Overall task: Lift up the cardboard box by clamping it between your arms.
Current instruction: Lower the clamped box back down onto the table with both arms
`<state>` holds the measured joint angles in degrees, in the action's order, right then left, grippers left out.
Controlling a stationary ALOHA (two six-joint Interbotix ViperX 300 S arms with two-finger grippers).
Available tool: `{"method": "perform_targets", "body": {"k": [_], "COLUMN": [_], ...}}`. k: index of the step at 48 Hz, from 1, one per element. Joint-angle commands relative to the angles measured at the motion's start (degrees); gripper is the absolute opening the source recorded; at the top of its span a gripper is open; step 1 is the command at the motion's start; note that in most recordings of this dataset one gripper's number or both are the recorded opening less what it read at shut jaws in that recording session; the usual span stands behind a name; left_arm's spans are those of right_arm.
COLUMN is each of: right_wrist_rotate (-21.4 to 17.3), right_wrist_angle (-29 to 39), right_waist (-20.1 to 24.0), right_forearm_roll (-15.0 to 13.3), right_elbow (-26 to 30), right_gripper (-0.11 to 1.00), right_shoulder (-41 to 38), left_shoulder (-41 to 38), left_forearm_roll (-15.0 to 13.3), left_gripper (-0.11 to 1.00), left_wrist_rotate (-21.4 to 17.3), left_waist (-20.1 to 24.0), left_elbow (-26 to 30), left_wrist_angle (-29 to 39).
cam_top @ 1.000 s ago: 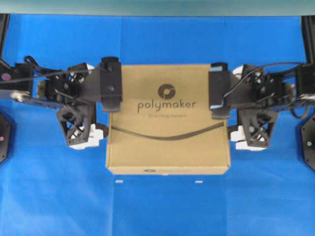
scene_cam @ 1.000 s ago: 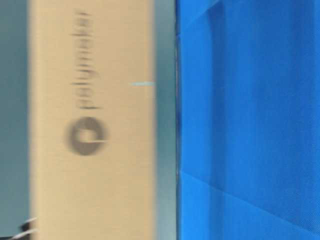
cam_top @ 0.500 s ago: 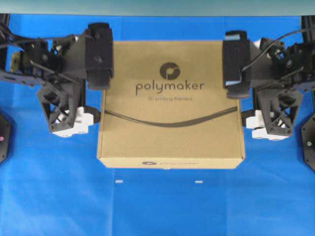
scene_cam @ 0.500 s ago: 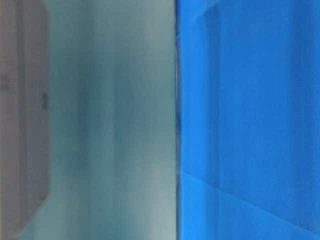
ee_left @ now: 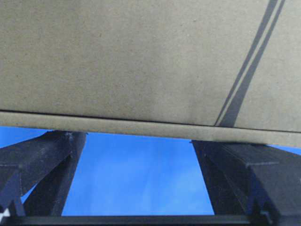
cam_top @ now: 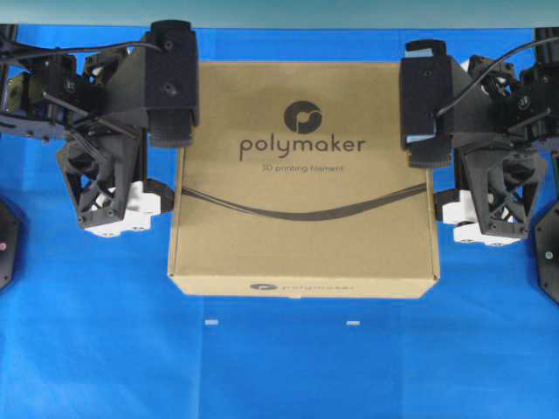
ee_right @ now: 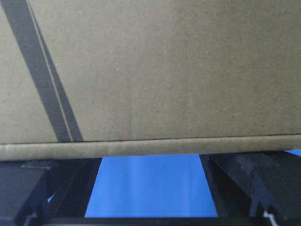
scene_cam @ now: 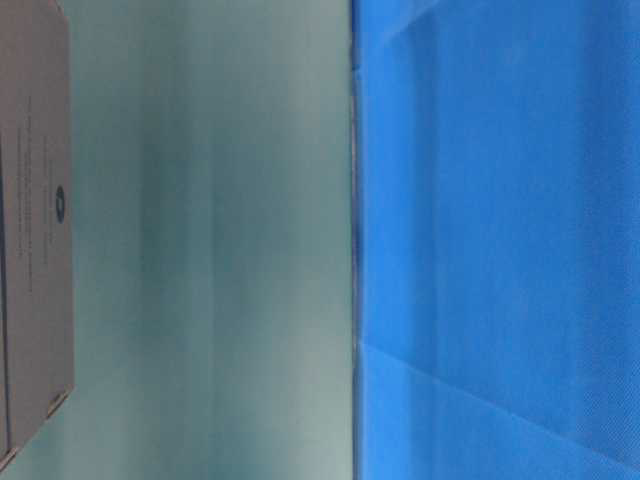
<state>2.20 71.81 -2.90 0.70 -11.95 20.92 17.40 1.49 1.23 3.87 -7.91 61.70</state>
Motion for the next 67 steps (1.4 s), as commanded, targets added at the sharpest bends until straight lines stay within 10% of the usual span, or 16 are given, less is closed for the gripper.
{"method": "perform_targets", "body": {"k": [1, 67], "right_wrist_rotate": [-0.8, 0.7], "right_wrist_angle": [-1.1, -35.0], "right_waist": [0.0, -0.4], "right_forearm_roll": [0.2, 0.2], "right_elbow": [0.3, -27.1], "right_gripper": [1.00, 1.00], "right_shoulder": [0.2, -9.7], "left_shoulder": [0.1, -11.0], "left_forearm_roll": [0.2, 0.2], "left_gripper": [0.87, 0.87], "left_wrist_rotate": [0.4, 1.1], "left_waist": [0.4, -0.8], "left_elbow": [1.9, -22.4], "left_wrist_angle": [-0.9, -29.0]}}
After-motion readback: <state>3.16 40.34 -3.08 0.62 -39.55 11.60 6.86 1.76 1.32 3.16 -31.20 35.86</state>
